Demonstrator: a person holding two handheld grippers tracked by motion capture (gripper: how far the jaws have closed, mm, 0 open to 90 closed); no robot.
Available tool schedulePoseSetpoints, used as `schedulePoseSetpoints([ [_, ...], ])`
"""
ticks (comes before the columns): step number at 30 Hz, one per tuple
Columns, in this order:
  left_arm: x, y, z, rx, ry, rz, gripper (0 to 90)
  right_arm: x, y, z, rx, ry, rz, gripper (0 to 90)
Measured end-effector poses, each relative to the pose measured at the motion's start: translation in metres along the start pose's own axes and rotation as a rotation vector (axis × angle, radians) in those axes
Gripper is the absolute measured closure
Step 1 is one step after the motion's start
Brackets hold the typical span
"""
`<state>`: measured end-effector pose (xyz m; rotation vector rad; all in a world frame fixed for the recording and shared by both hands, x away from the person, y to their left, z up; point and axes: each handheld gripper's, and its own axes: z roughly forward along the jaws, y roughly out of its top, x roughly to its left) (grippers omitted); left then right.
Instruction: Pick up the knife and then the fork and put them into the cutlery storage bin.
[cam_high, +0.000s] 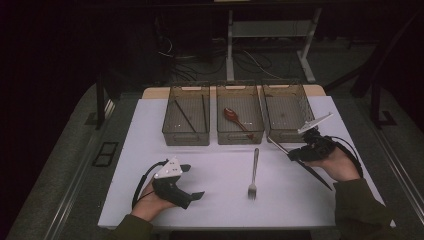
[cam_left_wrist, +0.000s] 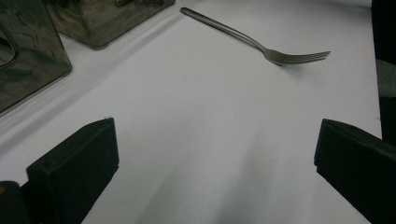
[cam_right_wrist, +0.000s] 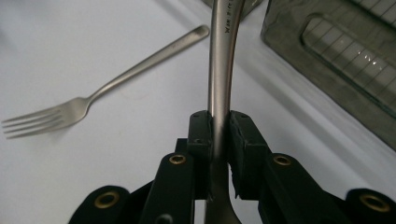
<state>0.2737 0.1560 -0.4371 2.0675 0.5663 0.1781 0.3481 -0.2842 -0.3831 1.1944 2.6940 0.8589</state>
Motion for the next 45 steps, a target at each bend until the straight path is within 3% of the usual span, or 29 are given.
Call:
schedulePoseSetpoints([
  [11,0.001,0.000,0.000,0.002,0.003,-0.004,0.0,-0.005,0.002,-0.016,-0.130,-0.015,0.055,79.7],
  [19,0.001,0.000,0.000,-0.001,0.011,-0.012,0.0,-0.015,0.014,-0.029,-0.200,-0.060,0.094,79.7],
  [33,0.001,0.000,0.000,-0.003,0.008,-0.012,0.0,-0.047,0.063,-0.036,-0.270,-0.135,0.152,79.6],
  [45,0.000,0.000,-0.001,-0.013,0.005,-0.016,0.0,-0.078,0.102,-0.017,-0.297,-0.205,0.178,79.7],
])
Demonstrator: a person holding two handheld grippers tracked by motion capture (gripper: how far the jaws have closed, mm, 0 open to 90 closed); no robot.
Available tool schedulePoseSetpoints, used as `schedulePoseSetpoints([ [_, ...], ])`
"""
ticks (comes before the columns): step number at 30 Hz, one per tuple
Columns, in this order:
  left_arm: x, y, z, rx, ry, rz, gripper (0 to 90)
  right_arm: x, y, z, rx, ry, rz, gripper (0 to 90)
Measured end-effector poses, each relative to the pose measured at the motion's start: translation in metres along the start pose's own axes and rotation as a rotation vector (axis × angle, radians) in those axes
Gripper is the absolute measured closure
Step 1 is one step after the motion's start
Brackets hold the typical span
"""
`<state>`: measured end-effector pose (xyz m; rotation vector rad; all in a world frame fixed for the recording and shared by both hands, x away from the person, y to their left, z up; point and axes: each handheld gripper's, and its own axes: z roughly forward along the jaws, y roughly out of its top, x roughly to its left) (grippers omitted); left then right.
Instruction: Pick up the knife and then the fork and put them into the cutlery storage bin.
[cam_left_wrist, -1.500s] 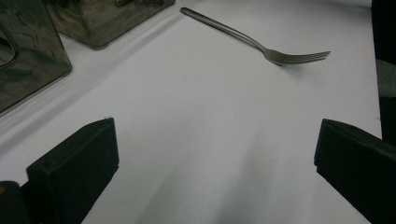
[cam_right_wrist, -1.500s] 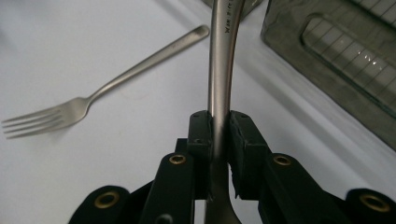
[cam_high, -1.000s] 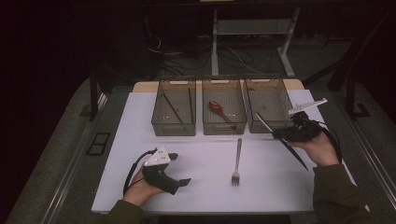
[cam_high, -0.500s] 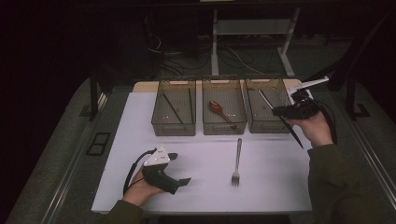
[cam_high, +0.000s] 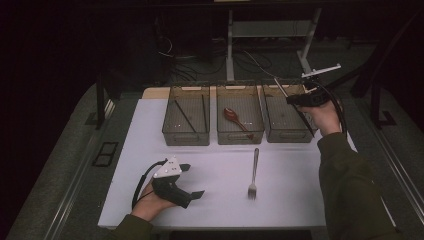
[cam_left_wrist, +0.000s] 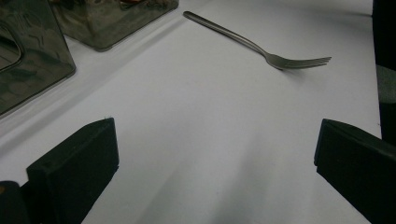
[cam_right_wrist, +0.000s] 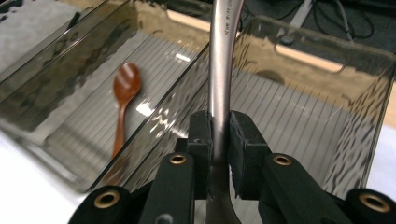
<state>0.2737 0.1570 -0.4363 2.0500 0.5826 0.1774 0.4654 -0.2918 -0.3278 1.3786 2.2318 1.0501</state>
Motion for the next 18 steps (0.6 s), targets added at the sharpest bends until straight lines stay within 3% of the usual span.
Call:
schedulePoseSetpoints([
  [10,0.001,0.000,-0.001,-0.013,-0.004,-0.010,0.0,-0.013,0.020,0.026,-0.019,-0.056,-0.021,79.6],
  [18,0.001,-0.001,-0.001,-0.013,-0.006,-0.013,0.0,-0.021,0.007,0.053,0.034,-0.077,-0.014,79.5],
])
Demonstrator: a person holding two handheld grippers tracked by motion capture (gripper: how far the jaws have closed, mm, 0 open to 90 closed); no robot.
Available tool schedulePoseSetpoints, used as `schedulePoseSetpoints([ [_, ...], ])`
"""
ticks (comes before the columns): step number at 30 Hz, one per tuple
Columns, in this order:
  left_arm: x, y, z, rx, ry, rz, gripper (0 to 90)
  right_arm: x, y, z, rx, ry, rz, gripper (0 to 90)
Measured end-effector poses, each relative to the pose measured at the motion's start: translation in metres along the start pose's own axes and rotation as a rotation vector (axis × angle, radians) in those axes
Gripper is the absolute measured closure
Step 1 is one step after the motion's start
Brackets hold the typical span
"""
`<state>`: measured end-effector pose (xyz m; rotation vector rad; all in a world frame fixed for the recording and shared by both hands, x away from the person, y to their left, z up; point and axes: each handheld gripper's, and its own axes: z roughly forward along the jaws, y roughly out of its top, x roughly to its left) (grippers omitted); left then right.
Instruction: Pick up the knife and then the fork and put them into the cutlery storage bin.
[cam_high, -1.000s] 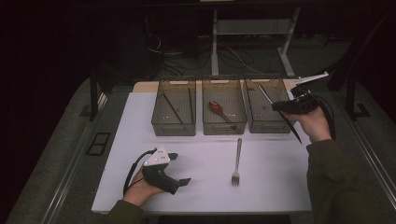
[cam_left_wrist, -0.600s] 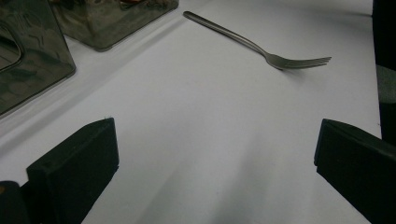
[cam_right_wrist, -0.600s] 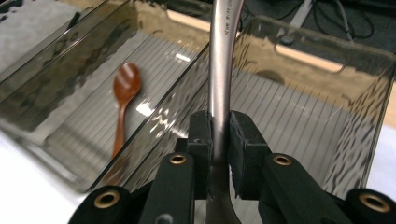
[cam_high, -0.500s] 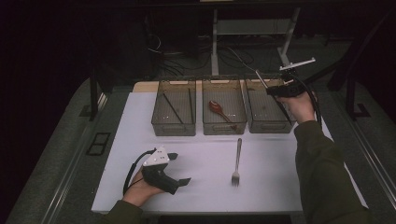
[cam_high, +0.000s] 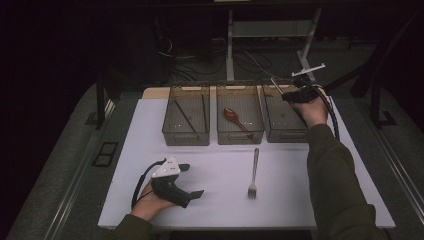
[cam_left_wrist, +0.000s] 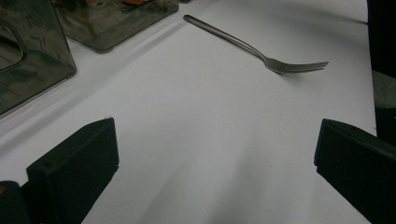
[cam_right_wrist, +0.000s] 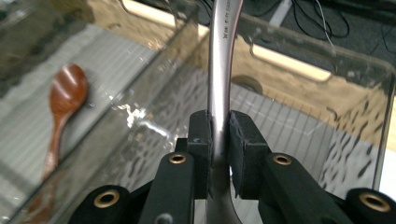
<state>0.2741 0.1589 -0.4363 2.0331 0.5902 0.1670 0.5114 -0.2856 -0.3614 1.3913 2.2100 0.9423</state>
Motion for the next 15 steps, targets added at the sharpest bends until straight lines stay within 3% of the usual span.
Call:
schedulePoseSetpoints([
  [5,0.000,0.000,0.000,0.004,-0.001,0.002,0.0,-0.001,-0.009,0.011,0.054,-0.007,0.015,82.0],
  [6,-0.001,0.000,0.000,0.004,-0.002,0.002,0.0,-0.003,-0.011,0.012,0.057,0.001,0.025,88.9],
  [7,-0.001,0.000,0.000,0.004,-0.002,0.002,0.0,-0.003,-0.013,0.010,0.035,0.015,0.038,89.8],
  [9,-0.001,0.000,0.001,0.004,-0.002,0.003,0.0,-0.003,-0.016,0.012,0.057,0.039,0.048,88.9],
  [10,-0.001,0.000,0.001,0.004,-0.002,0.003,0.0,-0.001,-0.017,0.012,0.073,0.018,0.017,88.6],
  [15,-0.002,0.001,0.001,0.009,-0.005,0.009,0.0,0.001,-0.025,0.006,0.065,0.040,0.021,82.0],
])
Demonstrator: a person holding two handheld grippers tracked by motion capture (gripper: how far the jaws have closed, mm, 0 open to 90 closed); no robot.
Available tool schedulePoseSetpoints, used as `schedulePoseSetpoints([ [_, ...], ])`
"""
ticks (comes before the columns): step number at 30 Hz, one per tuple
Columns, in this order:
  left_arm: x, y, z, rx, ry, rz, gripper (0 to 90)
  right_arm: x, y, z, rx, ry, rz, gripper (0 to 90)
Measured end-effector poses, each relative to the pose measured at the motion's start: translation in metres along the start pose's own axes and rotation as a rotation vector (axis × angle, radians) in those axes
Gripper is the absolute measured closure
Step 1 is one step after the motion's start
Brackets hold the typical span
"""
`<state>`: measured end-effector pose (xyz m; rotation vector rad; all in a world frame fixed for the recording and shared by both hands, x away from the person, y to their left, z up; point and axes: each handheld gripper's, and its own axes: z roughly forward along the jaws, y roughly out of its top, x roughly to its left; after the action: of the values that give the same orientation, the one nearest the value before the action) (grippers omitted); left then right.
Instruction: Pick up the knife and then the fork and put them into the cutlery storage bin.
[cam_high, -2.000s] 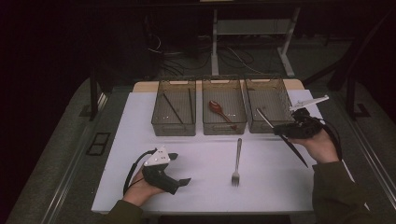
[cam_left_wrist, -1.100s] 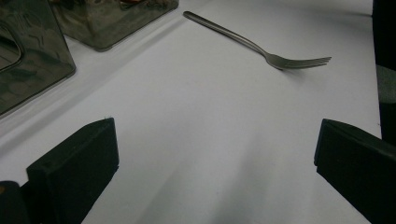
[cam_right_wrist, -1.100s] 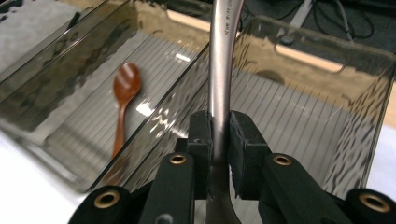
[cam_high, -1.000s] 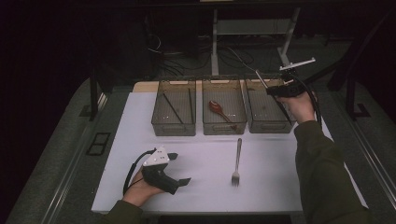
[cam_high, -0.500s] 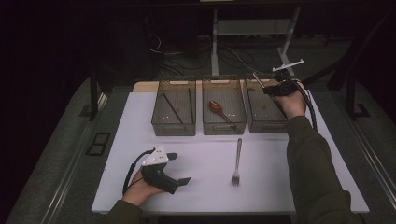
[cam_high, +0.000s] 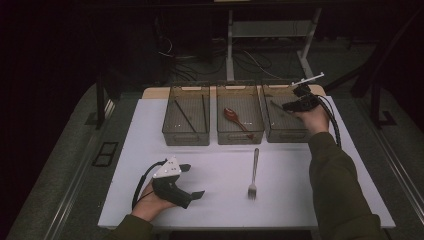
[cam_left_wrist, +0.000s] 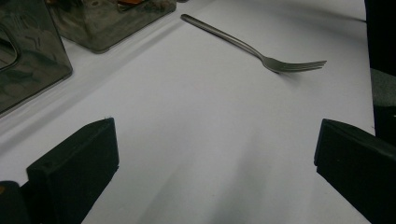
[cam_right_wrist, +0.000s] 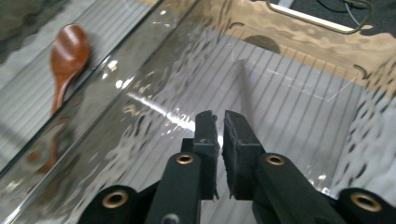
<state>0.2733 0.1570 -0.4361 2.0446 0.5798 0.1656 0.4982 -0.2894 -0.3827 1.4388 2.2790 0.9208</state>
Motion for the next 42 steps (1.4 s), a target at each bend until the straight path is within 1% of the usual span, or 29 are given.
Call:
schedulePoseSetpoints([
  [1,0.000,0.000,0.000,0.000,0.000,0.000,0.0,0.001,-0.002,-0.003,-0.008,0.007,-0.011,79.8],
  [2,0.000,0.000,0.000,0.002,0.000,0.002,0.0,0.002,-0.003,-0.005,-0.010,0.012,-0.013,78.4],
  [5,0.000,0.000,0.001,-0.001,0.002,-0.001,0.0,0.005,-0.007,-0.018,-0.039,0.038,-0.013,70.2],
  [8,-0.001,0.000,0.001,0.003,0.002,0.002,0.0,0.010,-0.010,-0.036,-0.072,0.067,-0.020,63.0],
  [10,-0.001,0.000,0.001,0.004,0.003,0.003,0.0,0.015,-0.013,-0.049,-0.083,0.084,-0.024,56.2],
  [12,-0.001,0.000,0.001,0.005,0.004,0.003,0.0,0.021,-0.016,-0.059,-0.091,0.088,-0.031,50.9],
  [14,-0.001,0.001,0.001,0.005,0.005,0.002,0.0,0.029,-0.021,-0.070,-0.095,0.098,-0.049,47.1],
  [17,-0.002,0.001,0.001,0.003,0.006,0.002,0.0,0.041,-0.029,-0.081,-0.098,0.110,-0.080,43.6],
  [18,-0.002,0.001,0.001,0.002,0.005,0.003,0.0,0.046,-0.034,-0.085,-0.093,0.121,-0.085,43.1],
  [22,-0.002,0.001,0.001,0.006,0.005,0.006,0.0,0.063,-0.051,-0.090,-0.078,0.145,-0.100,42.2],
  [24,-0.002,0.001,0.001,0.006,0.005,0.006,0.0,0.072,-0.060,-0.090,-0.063,0.158,-0.110,45.3],
  [27,-0.002,0.001,0.001,0.006,0.006,0.004,0.0,0.082,-0.072,-0.085,-0.044,0.169,-0.126,53.5],
  [30,-0.003,0.001,0.002,0.004,0.008,0.003,0.0,0.090,-0.084,-0.075,-0.029,0.178,-0.133,62.6],
  [31,-0.003,0.001,0.002,0.004,0.008,0.003,0.0,0.093,-0.088,-0.069,-0.020,0.183,-0.128,65.4],
  [32,-0.003,0.001,0.002,0.004,0.009,0.002,0.0,0.095,-0.089,-0.065,-0.003,0.186,-0.129,67.8],
  [33,-0.003,0.001,0.002,0.005,0.008,0.004,0.0,0.098,-0.092,-0.059,0.019,0.182,-0.135,72.4],
  [34,-0.003,0.001,0.002,0.004,0.008,0.004,0.0,0.101,-0.093,-0.054,0.025,0.183,-0.140,75.8],
  [36,-0.002,0.001,0.002,0.005,0.008,0.004,0.0,0.107,-0.095,-0.042,0.058,0.185,-0.156,81.7],
  [38,-0.002,0.000,0.002,0.005,0.008,0.003,0.0,0.112,-0.094,-0.031,0.068,0.174,-0.164,86.5],
  [40,-0.002,0.000,0.002,0.006,0.007,0.005,0.0,0.115,-0.093,-0.022,0.074,0.169,-0.165,89.6],
  [42,-0.002,0.000,0.002,0.005,0.007,0.003,0.0,0.116,-0.091,-0.014,0.083,0.164,-0.162,89.8],
])
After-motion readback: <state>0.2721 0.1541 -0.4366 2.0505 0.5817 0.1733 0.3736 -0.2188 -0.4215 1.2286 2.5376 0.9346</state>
